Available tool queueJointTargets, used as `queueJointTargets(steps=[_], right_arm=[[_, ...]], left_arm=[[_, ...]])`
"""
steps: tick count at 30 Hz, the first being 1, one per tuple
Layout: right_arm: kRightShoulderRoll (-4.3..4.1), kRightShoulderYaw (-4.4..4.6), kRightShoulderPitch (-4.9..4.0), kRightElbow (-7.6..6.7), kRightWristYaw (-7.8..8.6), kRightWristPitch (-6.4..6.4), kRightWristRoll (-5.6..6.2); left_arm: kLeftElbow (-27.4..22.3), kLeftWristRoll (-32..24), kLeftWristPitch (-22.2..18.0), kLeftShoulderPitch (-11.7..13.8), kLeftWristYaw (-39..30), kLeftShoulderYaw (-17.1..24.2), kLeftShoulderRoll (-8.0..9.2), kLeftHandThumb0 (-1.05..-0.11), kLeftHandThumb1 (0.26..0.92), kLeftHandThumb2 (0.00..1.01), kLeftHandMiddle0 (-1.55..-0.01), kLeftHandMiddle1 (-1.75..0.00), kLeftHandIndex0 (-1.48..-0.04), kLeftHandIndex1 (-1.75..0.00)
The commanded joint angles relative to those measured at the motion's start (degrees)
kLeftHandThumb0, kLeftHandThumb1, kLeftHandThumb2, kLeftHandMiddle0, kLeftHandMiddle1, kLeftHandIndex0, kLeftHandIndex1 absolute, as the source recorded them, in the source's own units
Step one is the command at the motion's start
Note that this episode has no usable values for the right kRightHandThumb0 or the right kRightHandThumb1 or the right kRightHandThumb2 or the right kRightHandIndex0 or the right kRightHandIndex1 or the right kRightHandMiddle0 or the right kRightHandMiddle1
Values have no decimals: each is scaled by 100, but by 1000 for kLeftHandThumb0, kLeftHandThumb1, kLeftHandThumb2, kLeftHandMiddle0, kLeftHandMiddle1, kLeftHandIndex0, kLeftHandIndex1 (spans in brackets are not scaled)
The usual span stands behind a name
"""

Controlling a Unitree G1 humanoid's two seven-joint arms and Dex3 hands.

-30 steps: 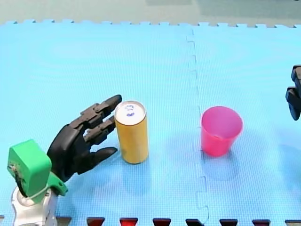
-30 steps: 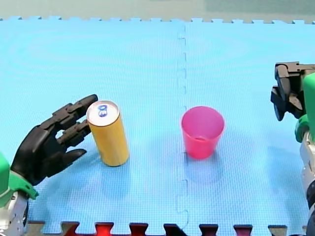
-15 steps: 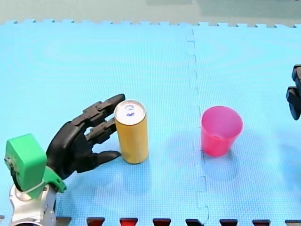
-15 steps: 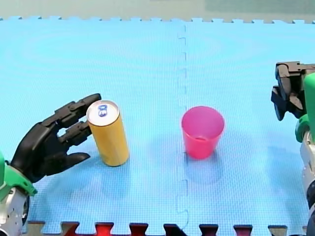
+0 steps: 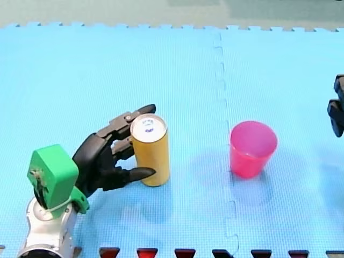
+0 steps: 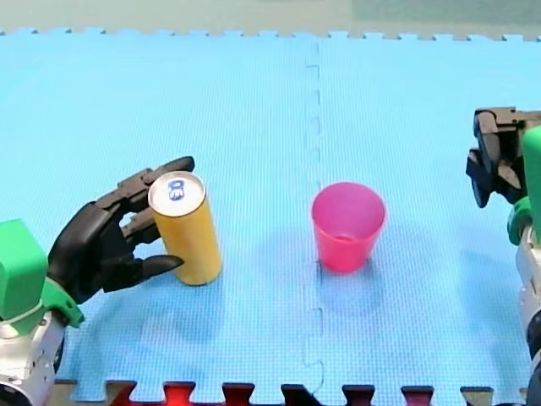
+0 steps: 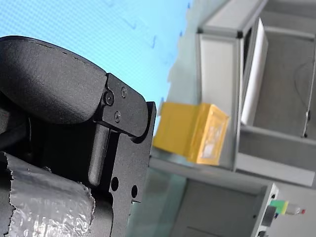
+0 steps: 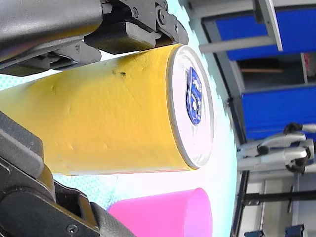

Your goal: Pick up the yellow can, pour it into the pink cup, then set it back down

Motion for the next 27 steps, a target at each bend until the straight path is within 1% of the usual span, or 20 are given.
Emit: queueJointTargets(steps=[1, 3, 6, 20, 27], right_arm=[[-33, -29, 19, -4, 15, -5, 48], [-35, -52, 20, -2, 43, 6, 77], [-42, -63, 19, 0, 68, 15, 102], [-51, -75, 23, 2, 106, 31, 128], [-49, -80, 28, 2, 118, 40, 130]], left_arm=[[-33, -34, 40, -14, 23, 1, 0, -860, 626, 1, -363, -5, -325, -8], [-49, -37, 50, -6, 35, -1, -9, -856, 625, 0, -367, -6, -331, -8], [-78, -37, 50, 8, 64, -4, -21, -851, 624, 0, -373, -8, -337, -8], [-156, 16, 41, 50, 227, -52, -11, -853, 631, 3, -391, -9, -348, -3], [-139, 105, 138, -48, 447, -96, 7, -871, 644, 5, -399, -8, -359, -5]])
